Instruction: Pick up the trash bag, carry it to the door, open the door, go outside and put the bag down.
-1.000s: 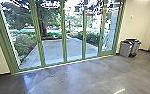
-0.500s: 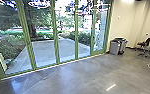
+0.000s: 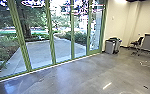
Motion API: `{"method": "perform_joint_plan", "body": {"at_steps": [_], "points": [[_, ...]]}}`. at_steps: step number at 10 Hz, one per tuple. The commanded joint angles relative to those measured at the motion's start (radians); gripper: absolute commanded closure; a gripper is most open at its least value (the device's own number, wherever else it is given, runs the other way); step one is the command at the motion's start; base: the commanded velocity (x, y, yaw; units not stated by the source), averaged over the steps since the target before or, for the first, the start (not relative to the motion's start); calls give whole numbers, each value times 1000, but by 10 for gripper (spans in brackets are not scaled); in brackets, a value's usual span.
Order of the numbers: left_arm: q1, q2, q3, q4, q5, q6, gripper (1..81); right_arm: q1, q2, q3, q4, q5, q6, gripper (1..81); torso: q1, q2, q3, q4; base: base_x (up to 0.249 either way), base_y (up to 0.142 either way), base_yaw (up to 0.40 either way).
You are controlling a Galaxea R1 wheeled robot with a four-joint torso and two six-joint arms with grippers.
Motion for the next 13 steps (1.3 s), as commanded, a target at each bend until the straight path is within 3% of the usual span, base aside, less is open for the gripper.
{"method": "perform_joint_plan", "body": {"at_steps": [1,13], "points": [[-53,-4,1,7,64,2,811,48,8,9,6,-61,-7,10,0,0,0,0,0,0,0],[-53,-10,1,7,39,4,811,51,12,4,7,-61,-7,10,0,0,0,0,12,0,0]]}}
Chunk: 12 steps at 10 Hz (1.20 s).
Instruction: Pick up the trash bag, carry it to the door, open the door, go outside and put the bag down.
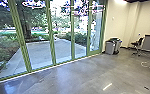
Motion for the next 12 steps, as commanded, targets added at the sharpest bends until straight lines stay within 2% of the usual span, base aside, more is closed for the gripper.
{"method": "perform_joint_plan", "body": {"at_steps": [1,12], "points": [[-66,-6,1,7,55,4,811,57,10,4,7,-59,-8,10,0,0,0,0,91,0,0],[-65,-6,1,7,55,4,811,57,10,4,7,-59,-8,10,0,1,0,0,96,0,0]]}}
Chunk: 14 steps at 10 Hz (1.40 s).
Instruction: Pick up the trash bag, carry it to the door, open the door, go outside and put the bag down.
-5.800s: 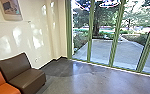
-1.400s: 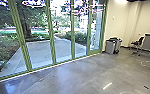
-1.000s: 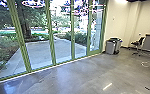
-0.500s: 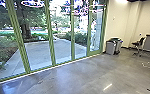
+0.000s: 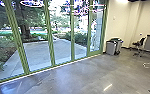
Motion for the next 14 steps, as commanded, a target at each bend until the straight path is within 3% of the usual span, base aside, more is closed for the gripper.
{"method": "perform_joint_plan", "body": {"at_steps": [1,4,14], "points": [[-55,-6,1,7,63,4,811,45,9,4,7,-59,-7,10,0,0,0,0,112,0,0],[-54,-7,1,7,63,2,811,47,11,6,7,-59,-7,10,0,0,0,0,119,0,0],[-54,-6,1,9,63,4,811,48,11,6,5,-59,-7,10,0,0,0,0,131,-68,0]]}}
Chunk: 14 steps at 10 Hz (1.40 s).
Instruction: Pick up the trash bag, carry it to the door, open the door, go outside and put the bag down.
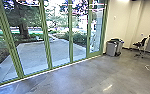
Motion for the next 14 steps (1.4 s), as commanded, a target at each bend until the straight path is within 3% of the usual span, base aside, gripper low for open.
{"method": "perform_joint_plan", "body": {"at_steps": [1,5,14], "points": [[-54,-3,1,7,63,4,811,48,9,4,5,-59,-7,10,0,0,0,0,134,-65,0],[-54,-4,1,7,63,4,811,50,7,6,5,-59,-7,10,0,0,0,0,134,-65,0],[-54,-1,1,8,63,4,811,47,9,4,5,-59,-8,10,0,0,0,0,137,0,0]]}}
